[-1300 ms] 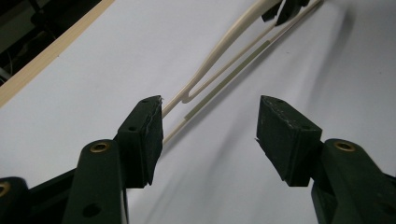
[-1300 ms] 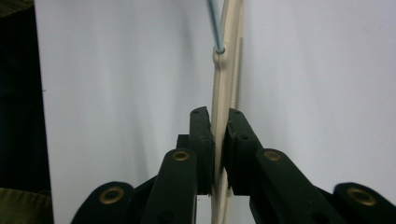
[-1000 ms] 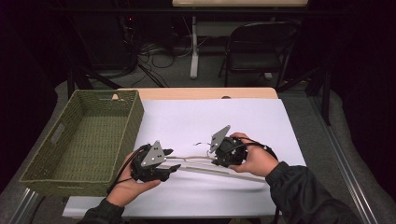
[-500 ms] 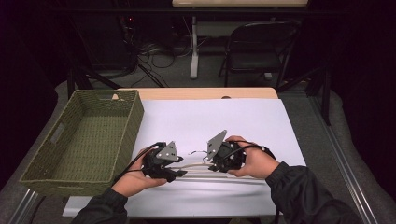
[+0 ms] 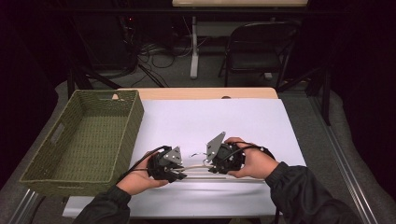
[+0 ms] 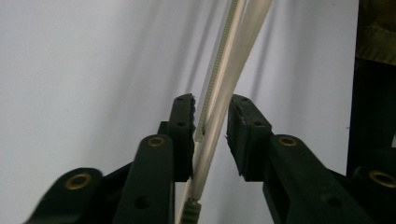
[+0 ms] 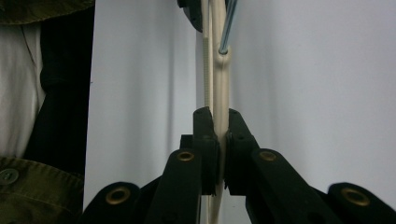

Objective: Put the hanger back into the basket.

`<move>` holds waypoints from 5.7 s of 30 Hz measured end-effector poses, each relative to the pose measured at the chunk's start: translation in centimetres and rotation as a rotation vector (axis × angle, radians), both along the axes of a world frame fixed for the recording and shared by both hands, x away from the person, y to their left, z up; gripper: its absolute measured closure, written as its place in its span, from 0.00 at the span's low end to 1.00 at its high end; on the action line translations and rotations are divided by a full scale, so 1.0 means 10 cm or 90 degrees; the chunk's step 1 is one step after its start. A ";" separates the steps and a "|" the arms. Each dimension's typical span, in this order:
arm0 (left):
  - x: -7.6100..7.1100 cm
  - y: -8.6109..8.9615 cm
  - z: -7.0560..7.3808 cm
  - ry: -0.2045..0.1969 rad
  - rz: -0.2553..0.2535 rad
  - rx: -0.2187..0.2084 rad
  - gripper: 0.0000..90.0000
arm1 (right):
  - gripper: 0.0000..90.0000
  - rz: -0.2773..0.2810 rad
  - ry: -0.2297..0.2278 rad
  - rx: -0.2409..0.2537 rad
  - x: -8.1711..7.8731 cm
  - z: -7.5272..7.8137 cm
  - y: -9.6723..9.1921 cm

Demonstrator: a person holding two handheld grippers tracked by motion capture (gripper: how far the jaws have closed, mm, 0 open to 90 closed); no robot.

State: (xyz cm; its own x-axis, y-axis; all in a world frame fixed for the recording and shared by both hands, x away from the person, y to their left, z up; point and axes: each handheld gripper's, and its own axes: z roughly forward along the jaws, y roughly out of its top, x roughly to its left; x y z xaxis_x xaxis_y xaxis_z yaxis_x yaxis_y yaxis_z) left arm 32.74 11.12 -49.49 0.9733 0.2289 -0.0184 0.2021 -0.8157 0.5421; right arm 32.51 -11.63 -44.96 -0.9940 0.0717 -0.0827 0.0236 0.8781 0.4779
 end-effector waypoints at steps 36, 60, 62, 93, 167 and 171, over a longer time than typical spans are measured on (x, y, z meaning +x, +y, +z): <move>-0.20 0.20 0.20 0.008 0.038 -0.072 0.97 | 0.55 -0.157 -0.006 0.136 -0.07 0.20 -0.82; -0.40 0.81 0.76 -0.009 0.161 -0.155 0.97 | 0.50 -0.252 0.005 0.146 -0.02 0.12 -1.14; -0.40 0.90 0.81 -0.016 0.169 -0.156 0.97 | 0.50 -0.255 0.008 0.148 -0.01 0.09 -1.15; 0.00 2.60 1.16 -0.123 0.410 -0.156 0.97 | 0.50 -0.297 0.026 0.124 0.03 -0.13 -1.19; 0.12 3.22 0.60 -0.132 0.530 -0.056 0.55 | 0.50 -0.336 0.045 0.136 -0.01 -0.39 -1.31; -0.22 3.08 0.80 -0.184 0.546 -0.061 0.52 | 0.50 -0.347 0.034 0.151 -0.07 -0.40 -1.35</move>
